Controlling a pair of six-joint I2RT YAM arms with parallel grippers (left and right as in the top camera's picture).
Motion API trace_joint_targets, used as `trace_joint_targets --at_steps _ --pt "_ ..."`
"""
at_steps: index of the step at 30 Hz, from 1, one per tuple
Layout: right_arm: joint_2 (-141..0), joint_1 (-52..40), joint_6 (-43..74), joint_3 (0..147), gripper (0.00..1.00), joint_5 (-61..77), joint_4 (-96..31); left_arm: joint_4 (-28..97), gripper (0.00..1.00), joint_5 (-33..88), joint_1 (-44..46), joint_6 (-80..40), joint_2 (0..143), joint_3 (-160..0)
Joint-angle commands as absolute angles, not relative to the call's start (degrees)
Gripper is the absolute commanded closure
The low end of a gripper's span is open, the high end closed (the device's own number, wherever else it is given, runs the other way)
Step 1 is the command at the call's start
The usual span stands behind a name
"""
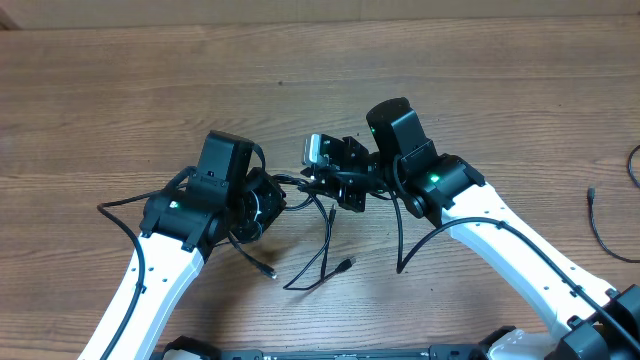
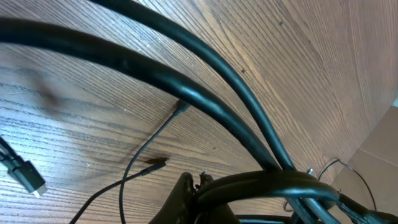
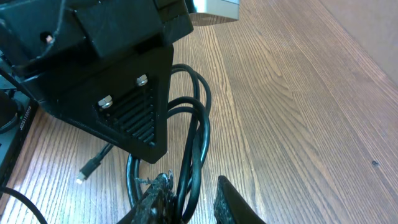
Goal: Untangle cables
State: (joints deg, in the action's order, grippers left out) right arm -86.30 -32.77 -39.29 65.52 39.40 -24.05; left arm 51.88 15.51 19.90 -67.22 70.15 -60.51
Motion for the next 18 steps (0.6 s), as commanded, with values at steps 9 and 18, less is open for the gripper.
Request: trace_joint_targets --at_steps 9,18 --pt "-85.89 -33.17 -39.48 65.95 0.96 39.05 -24.6 50.52 0.96 18.09 20.34 -67.77 70.04 -61.01" --pt "-86.54 -33.17 -39.51 65.95 0.73 39.0 -24.53 49.56 0.96 19.57 20.34 -67.77 70.04 -61.01"
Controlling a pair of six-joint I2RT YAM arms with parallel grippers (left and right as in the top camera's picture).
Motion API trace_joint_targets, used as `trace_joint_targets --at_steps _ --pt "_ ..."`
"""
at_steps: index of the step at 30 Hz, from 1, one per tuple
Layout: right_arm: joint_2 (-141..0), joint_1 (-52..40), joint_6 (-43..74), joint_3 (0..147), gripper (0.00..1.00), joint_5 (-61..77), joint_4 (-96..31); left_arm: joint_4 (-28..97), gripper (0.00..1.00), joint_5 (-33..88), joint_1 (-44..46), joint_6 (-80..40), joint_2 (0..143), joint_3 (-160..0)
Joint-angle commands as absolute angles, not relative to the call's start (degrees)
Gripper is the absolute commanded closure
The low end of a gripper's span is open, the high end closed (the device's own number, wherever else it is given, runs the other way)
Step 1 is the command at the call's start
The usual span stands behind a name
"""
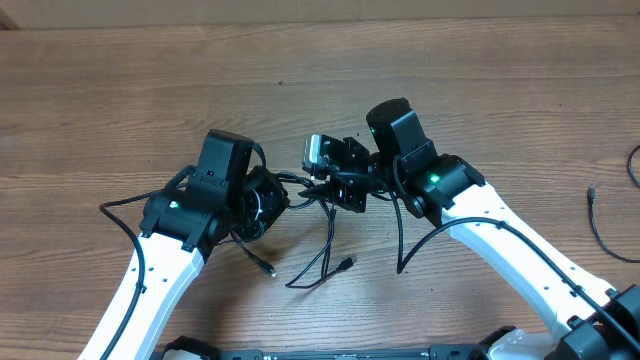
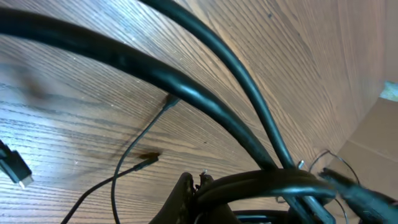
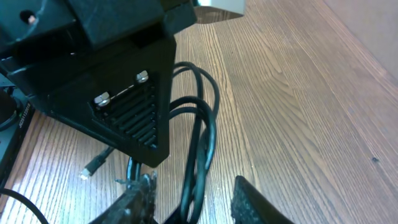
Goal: Untangle cables
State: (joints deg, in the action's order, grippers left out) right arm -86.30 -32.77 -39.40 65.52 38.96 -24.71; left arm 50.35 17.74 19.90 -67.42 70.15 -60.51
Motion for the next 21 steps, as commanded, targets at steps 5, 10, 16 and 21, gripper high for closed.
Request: trace_joint_targets --at_steps 5,10,16,21 --pt "-86.8 -33.17 -39.51 65.98 0.87 39.03 -24.32 49.43 0.96 19.53 20.34 -67.77 70.04 -61.01" --pt "-86.8 -33.17 -39.51 65.98 0.73 39.03 -24.05 49.43 0.96 19.51 20.32 -67.77 70.04 -61.01" --pt "-86.8 -33.17 -39.51 65.95 0.96 39.0 -23.66 49.47 0.96 19.53 20.32 -67.75 70.04 -61.01" --pt "-86.8 -33.17 -39.51 65.95 0.96 38.98 -23.68 49.45 0.96 19.55 20.32 -67.75 70.04 -61.01"
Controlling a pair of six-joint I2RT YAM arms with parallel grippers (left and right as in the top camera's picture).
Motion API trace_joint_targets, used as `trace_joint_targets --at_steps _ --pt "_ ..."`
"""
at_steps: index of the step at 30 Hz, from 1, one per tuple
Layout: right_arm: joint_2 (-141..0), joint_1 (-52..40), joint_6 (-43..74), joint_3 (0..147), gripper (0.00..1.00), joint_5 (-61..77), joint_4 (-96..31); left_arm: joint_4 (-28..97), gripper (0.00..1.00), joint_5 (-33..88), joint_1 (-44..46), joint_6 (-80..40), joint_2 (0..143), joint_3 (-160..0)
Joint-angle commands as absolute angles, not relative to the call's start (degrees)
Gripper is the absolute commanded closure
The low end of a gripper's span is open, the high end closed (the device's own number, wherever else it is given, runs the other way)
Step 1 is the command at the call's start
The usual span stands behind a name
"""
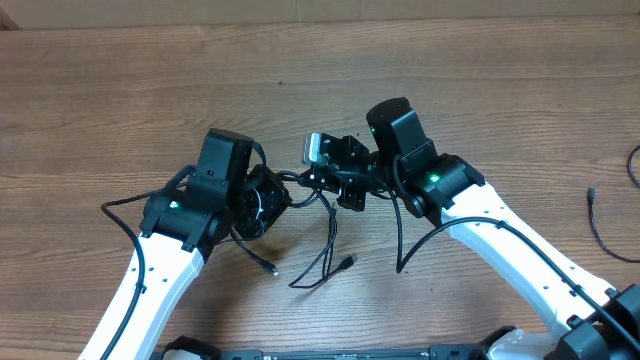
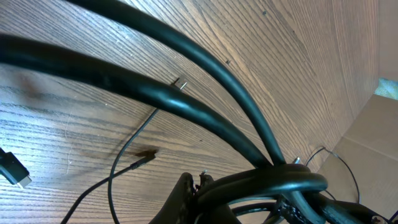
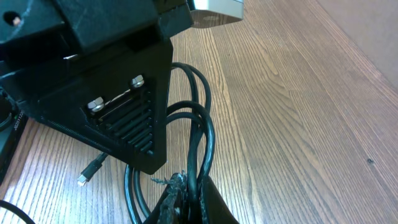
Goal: Untangle cables
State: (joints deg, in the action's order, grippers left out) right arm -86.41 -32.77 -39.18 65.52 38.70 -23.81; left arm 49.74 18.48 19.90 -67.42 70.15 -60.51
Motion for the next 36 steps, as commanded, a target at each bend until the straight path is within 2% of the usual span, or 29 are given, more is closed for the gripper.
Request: trace_joint_targets --at_steps 1,5,14,30,34,36 --pt "-86.8 -33.17 -39.51 65.98 0.96 38.87 -23.68 49.47 0.96 19.55 20.32 -67.75 70.04 -61.01" --pt "-86.8 -33.15 -38.41 65.98 0.96 33.26 -24.05 49.52 0.96 18.98 20.32 -67.7 70.04 -61.01" --pt "-86.8 -28.91 -25.76 65.98 0.96 21.58 -24.49 51.66 0.96 16.12 20.27 -67.75 70.04 -61.01" --pt "-86.8 -20.14 -14.94 65.95 0.96 16.64 -26.7 52.18 0.96 16.08 20.27 -67.72 70.04 -61.01" --pt "-86.8 -20.05 -15.4 65.95 0.96 20.71 -26.59 52.27 0.96 15.86 20.27 -67.68 70.04 -61.01" --pt "-86.8 -20.05 -15.44 65.95 0.82 23.77 -26.28 52.27 0.96 15.7 20.27 -66.74 70.04 -61.01"
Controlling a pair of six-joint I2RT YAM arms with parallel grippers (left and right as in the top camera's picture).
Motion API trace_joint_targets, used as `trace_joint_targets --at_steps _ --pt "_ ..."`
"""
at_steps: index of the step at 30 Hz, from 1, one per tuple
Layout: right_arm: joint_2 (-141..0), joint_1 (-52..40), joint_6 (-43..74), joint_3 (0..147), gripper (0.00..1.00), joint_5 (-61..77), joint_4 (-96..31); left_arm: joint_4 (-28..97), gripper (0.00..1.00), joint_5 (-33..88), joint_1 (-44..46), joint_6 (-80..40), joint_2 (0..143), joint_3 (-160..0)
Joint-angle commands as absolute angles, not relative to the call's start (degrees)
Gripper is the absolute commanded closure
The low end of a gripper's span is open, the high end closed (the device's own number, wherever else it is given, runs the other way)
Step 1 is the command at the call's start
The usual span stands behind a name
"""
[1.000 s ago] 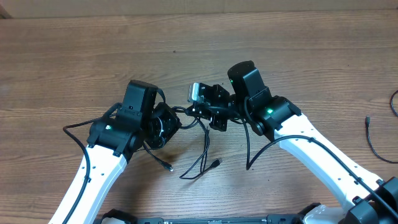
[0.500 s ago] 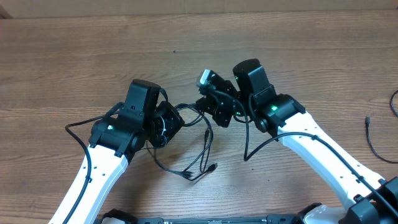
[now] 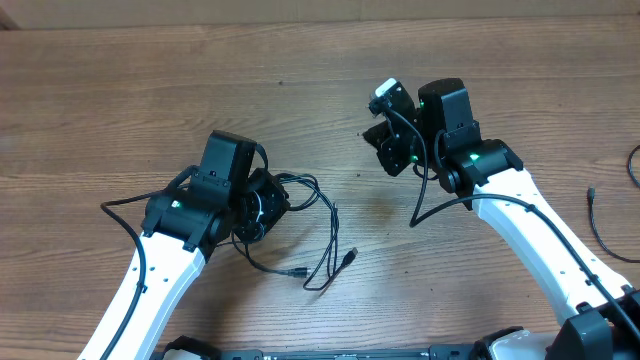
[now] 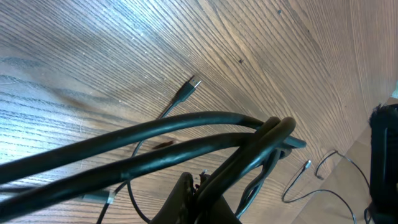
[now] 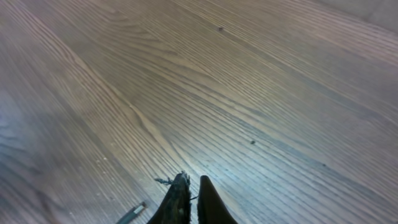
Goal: Untangle cables
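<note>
A tangle of black cables (image 3: 331, 232) lies on the wooden table (image 3: 120, 90) between the arms, with loose plug ends toward the front. My left gripper (image 3: 268, 203) is shut on the thick strands at the tangle's left side; in the left wrist view these strands (image 4: 186, 127) cross the frame and run into the gripper (image 4: 202, 180). My right gripper (image 3: 372, 135) hangs above bare wood up and to the right of the tangle. Its fingers (image 5: 189, 183) are closed together with no cable between them.
A separate thin black cable (image 3: 600, 225) lies near the table's right edge, with another loop (image 3: 634, 165) at the very edge. A small plug (image 4: 189, 87) rests on the wood ahead of the left gripper. Cardboard lines the far side.
My right gripper, then shut on the cable loops beside the left gripper, is now up and to the right over bare wood without them. The tangle has spread out to the right.
Both grippers were close together at the tangle, the left shut on it throughout. The right gripper's jaws stood round the loops, were wider apart at the second moment, then shut on them. Now the right gripper is away and empty, and the cables lie looser.
</note>
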State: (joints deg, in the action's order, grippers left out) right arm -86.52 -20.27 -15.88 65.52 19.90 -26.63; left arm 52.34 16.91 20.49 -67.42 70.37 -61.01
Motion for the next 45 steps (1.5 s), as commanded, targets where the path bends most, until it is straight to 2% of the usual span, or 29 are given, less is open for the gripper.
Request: trace_joint_targets --at_steps 1,3,6,16,20,24,26,28,30,33,36,38,41,42,45 --pt "-86.8 -20.08 -17.3 65.95 0.66 28.69 -26.13 52.25 0.96 15.44 20.27 -65.67 70.04 -61.01" --pt "-86.8 -20.18 -23.29 65.95 0.51 37.32 -26.79 52.25 0.96 14.9 20.27 -63.51 70.04 -61.01" --pt "-86.8 -20.18 -31.81 65.95 0.42 49.15 -28.47 52.05 0.96 14.41 20.27 -60.45 70.04 -61.01" --pt "-86.8 -24.49 -42.33 65.95 0.37 52.8 -33.52 47.29 0.96 16.69 20.29 -48.73 70.04 -61.01" --pt "-86.8 -25.19 -42.28 65.95 0.51 52.58 -31.11 47.33 0.96 18.37 20.29 -47.13 70.04 -61.01" --pt "-86.8 -25.19 -42.28 65.95 0.71 52.21 -30.02 47.27 0.96 20.38 20.29 -46.28 70.04 -61.01" --pt "-86.8 -25.19 -42.28 65.95 0.72 50.98 -30.09 47.03 0.96 21.17 20.29 -46.26 70.04 -61.01" --pt "-86.8 -25.19 -42.28 65.95 0.65 48.82 -30.06 46.46 0.96 22.46 20.29 -46.19 70.04 -61.01" --pt "-86.8 -25.19 -42.28 65.95 0.65 47.79 -30.06 46.44 0.96 22.74 20.29 -46.19 70.04 -61.01" --pt "-86.8 -25.19 -42.28 65.95 0.53 45.52 -30.0 46.41 0.96 23.66 20.32 -45.1 70.04 -61.01" --pt "-86.8 -25.19 -42.26 65.95 0.54 44.42 -29.39 46.44 0.96 24.05 20.32 -44.73 70.04 -61.01" --pt "-86.8 -25.17 -42.06 65.95 0.66 44.42 -28.93 46.44 0.96 24.05 20.32 -44.73 70.04 -61.01" --pt "-86.8 -25.19 -42.04 65.95 0.92 44.47 -28.88 46.44 0.96 24.03 20.32 -44.75 70.04 -61.01" --pt "-86.8 -25.19 -42.04 65.95 0.96 44.6 -28.99 46.44 0.96 24.03 20.32 -44.77 70.04 -61.01" --pt "-86.8 -25.19 -42.04 65.95 0.96 44.6 -29.06 46.41 0.95 24.03 20.32 -44.8 70.04 -61.01"
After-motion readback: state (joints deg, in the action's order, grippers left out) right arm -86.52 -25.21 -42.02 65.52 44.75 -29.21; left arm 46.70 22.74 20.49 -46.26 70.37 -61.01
